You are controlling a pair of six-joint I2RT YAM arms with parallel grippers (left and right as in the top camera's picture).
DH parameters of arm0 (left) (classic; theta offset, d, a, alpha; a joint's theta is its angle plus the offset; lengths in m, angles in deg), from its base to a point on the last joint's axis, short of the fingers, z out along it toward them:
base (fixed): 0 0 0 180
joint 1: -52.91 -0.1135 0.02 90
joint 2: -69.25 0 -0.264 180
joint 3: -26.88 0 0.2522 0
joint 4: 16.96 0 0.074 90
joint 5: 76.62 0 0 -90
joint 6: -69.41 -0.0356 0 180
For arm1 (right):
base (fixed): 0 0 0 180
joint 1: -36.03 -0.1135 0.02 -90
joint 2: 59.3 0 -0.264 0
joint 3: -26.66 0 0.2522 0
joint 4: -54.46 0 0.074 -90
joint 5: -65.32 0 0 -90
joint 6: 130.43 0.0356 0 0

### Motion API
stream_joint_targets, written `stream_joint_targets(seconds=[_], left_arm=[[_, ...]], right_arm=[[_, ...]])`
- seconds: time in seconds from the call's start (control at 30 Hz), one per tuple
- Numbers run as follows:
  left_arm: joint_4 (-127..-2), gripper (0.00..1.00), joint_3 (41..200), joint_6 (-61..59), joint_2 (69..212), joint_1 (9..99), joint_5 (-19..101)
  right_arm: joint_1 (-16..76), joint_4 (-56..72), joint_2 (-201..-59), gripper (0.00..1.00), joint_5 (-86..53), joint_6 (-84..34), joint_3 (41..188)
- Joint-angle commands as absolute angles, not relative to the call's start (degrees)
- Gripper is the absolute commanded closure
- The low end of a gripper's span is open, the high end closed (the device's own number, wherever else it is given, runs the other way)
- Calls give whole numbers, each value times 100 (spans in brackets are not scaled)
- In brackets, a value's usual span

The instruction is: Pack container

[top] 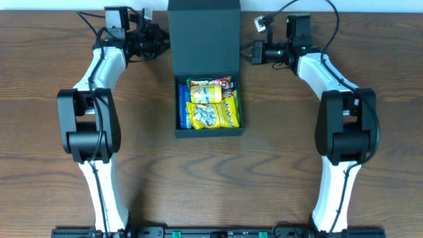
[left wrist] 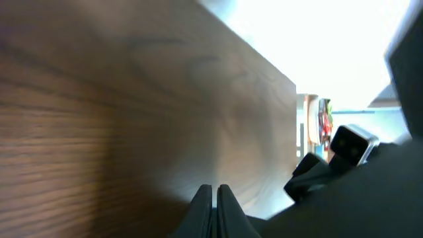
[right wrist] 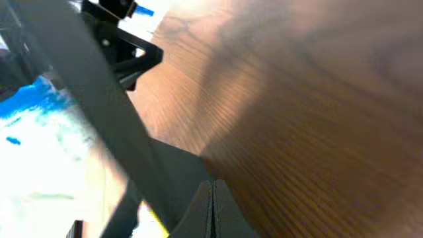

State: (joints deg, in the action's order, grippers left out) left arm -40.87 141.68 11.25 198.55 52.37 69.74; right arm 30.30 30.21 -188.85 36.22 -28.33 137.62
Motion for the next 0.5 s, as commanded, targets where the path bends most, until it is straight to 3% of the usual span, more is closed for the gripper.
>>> stream_joint_targets(seconds=[0.0, 0.17, 0.33, 0.47], left_arm=[[-4271, 94, 14369, 458, 19175, 5268, 7197], [-5252, 94, 14369, -683, 18425, 5272, 7121], [-6238, 94, 14369, -1631, 17652, 5272, 6716], [-6981, 94, 14369, -2003, 17127, 5283, 5938]], right_arm=[[2957, 3043, -18094, 98, 4285, -3196, 13797], [2946, 2193, -17465, 98, 4140, -3998, 13797], [2931, 556, -16743, 98, 2807, -5257, 13797], [2933, -216, -16149, 99, 1647, -5572, 13797]])
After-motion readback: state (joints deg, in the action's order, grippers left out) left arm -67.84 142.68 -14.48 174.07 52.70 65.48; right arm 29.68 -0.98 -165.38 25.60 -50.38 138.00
